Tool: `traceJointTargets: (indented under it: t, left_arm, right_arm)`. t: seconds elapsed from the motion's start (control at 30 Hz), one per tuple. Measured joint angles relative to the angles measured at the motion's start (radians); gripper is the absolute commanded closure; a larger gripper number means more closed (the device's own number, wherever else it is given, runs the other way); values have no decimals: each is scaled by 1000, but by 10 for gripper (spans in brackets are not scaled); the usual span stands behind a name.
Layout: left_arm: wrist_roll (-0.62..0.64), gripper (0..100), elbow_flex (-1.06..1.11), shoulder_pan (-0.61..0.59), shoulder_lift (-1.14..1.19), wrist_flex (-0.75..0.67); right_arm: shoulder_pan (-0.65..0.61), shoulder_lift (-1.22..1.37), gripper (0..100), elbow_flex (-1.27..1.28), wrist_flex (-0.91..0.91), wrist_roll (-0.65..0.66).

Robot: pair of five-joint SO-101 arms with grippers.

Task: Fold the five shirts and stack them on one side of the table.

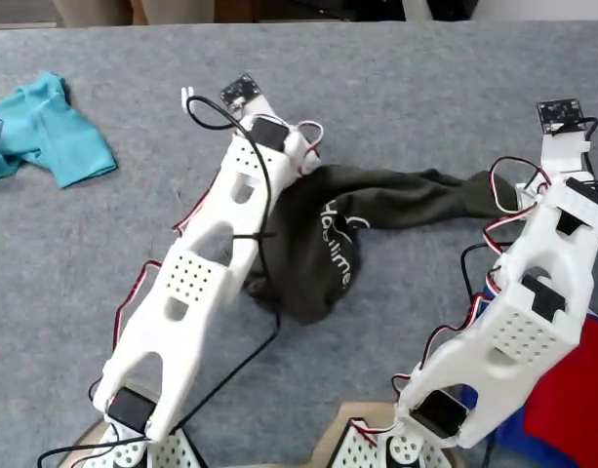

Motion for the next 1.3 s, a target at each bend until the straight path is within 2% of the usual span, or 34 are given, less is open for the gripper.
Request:
traceJointTargets:
  t: [0.13,0.3,0.53,0.8,1.1,1.3]
  left_arm:
    - [0,823,0,17,0,6]
    - [0,981,0,18,0,-20]
    - [0,982,-8,-21,0,-51]
    - [-75,982,-282,-75,-12,52]
    - [-170,982,-301,-147,-311,193]
    - [-259,982,-301,-175,-575,265]
  right_arm:
    - [0,0,994,0,0,0]
    - [0,0,994,0,0,0]
    - [-2,0,994,0,0,-3]
    - [-72,-71,994,-55,140,-3]
    - [-285,-328,994,-241,377,-15]
    - [-319,-480,994,-500,543,-118]
